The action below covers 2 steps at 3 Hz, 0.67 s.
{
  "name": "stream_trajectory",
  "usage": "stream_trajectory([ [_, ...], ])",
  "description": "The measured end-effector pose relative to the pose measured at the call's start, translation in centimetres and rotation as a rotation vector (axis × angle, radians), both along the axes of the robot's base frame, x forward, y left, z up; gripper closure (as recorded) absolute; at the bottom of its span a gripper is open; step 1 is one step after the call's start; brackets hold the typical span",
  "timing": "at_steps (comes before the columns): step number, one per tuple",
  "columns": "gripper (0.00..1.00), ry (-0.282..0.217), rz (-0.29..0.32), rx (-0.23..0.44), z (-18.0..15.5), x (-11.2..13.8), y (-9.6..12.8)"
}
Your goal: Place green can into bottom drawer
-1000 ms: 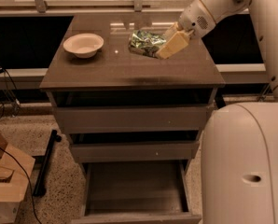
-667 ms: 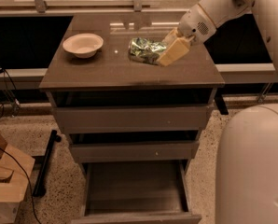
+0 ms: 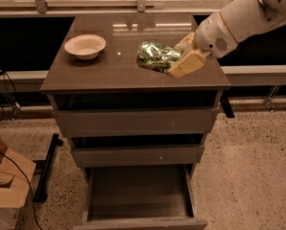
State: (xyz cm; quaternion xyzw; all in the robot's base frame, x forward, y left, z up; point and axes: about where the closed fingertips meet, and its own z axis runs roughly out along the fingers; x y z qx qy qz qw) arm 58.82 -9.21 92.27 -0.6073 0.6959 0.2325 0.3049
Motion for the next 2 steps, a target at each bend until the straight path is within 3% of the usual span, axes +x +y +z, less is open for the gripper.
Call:
stream_trajectory([
  [1,1.00,0.062,-0.094,0.017,-6.5,-0.6,0.2],
  [2,1.00,0.108,-0.087,0.002,-9.5,-1.7,1.0],
])
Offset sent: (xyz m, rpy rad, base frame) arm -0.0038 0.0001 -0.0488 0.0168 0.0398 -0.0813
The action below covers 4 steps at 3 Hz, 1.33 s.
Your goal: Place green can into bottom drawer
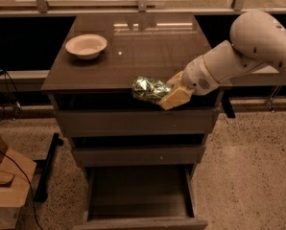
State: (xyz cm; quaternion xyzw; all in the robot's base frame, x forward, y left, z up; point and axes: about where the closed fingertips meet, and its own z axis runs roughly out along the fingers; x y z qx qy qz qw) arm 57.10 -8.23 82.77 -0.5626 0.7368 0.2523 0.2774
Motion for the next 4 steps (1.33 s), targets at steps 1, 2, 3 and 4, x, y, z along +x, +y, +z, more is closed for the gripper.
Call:
stream_trajectory([
  [1,1.00,0.007,0.004,-0.056,-0.1,0.7,0.0],
  [2,1.00,0.071,-0.013,-0.093,-2.7,0.1,-1.0],
  [3,1.00,0.134,-0.043,-0.105,-5.8,-1.3,-2.1],
  [4,1.00,0.195,-0.071,-0.115,-9.5,-2.7,-3.2],
])
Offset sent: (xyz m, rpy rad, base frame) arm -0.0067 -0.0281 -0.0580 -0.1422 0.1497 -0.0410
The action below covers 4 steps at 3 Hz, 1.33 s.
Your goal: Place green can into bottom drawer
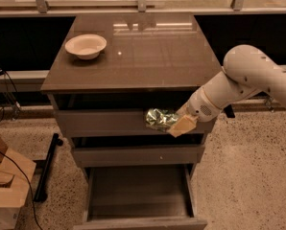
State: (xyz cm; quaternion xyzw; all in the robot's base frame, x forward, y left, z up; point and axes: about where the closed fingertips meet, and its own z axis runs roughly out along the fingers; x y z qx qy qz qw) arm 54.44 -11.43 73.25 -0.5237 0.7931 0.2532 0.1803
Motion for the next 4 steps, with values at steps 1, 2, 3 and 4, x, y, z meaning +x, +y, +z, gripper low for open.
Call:
stream_trajectory([
  [1,1.00,0.042,-0.030,0.003,-4.0,-0.8,-0.9],
  [2,1.00,0.058,-0.052,0.013,-7.8,-1.6,-1.6],
  [3,1.00,0.056,-0.088,0.047,-11.7,-1.6,-2.1],
  [4,1.00,0.075,-0.146,0.100,-16.6,-1.8,-2.9],
])
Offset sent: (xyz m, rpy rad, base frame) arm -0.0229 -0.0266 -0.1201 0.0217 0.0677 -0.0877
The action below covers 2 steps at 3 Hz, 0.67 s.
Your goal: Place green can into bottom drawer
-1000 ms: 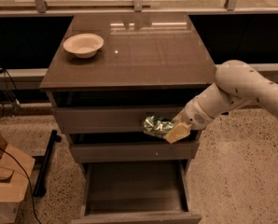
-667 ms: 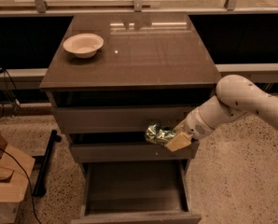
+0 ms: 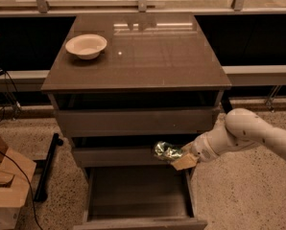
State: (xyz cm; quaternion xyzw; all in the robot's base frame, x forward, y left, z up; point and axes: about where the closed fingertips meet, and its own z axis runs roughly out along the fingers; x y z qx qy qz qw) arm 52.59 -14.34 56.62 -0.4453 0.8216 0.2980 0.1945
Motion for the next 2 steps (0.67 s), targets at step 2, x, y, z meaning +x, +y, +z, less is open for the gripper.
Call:
stream_trajectory([
  [2,1.00,0.049,-0.115,0.037,-4.76,-0.19,-0.69],
])
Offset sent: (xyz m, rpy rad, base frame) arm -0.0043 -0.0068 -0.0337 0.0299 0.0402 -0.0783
